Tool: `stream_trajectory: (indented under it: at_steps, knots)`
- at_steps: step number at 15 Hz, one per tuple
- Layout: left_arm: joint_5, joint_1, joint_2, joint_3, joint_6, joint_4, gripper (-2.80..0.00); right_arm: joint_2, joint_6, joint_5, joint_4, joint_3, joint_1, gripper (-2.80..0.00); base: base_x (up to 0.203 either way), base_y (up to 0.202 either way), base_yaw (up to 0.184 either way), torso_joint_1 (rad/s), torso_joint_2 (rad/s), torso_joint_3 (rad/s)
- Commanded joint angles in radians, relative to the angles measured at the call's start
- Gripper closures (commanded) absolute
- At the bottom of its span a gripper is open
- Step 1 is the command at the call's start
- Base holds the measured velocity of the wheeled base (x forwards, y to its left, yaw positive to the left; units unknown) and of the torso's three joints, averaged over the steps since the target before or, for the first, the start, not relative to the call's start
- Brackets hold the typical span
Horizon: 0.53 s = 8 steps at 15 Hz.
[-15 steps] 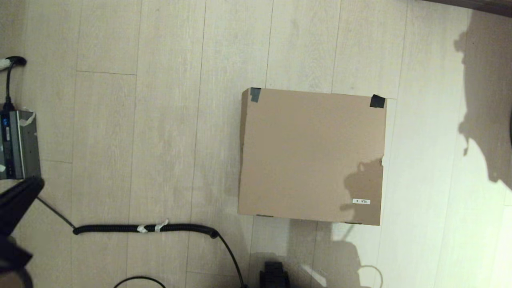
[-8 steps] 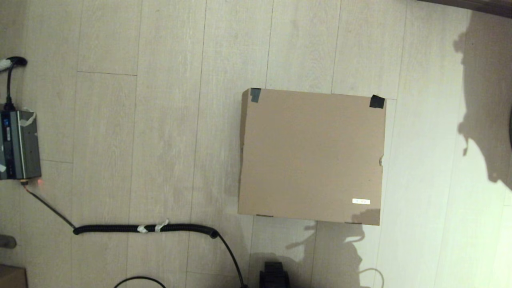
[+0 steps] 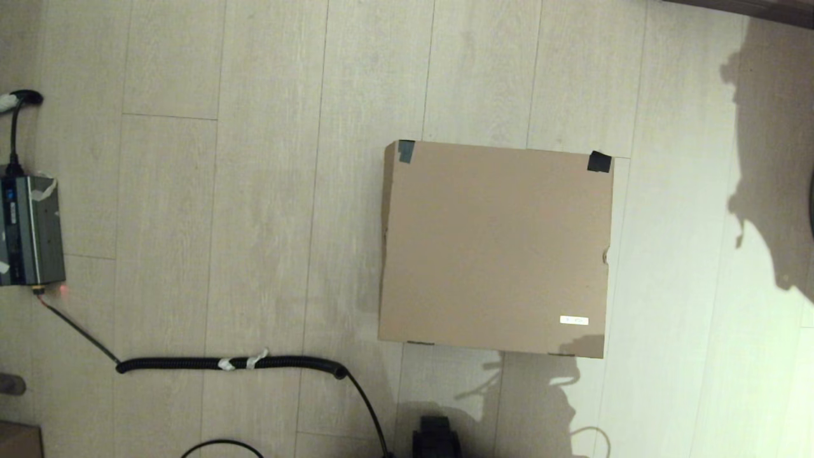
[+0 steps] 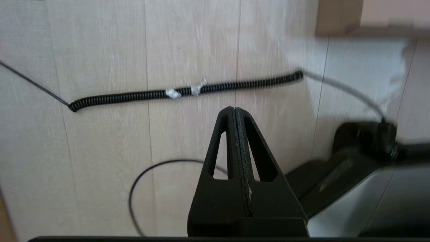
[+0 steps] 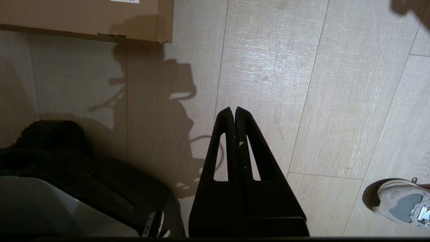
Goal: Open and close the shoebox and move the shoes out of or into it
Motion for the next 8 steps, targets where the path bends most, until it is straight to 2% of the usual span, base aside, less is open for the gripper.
stream_trajectory:
  at_steps: [1, 8]
  knots:
    - [0.002, 0.006, -0.038, 0.006, -0.029, -0.003, 0.0, 0.004, 0.007, -0.007, 0.001, 0.0, 0.0, 0.0, 0.0, 0.0, 0.0, 0.0, 0.0, 0.0]
    - [0.006, 0.006, -0.038, 0.006, -0.035, -0.002, 0.0, 0.004, 0.047, -0.011, 0.001, -0.001, 0.0, 0.0, 0.0, 0.0, 0.0, 0.0, 0.0, 0.0]
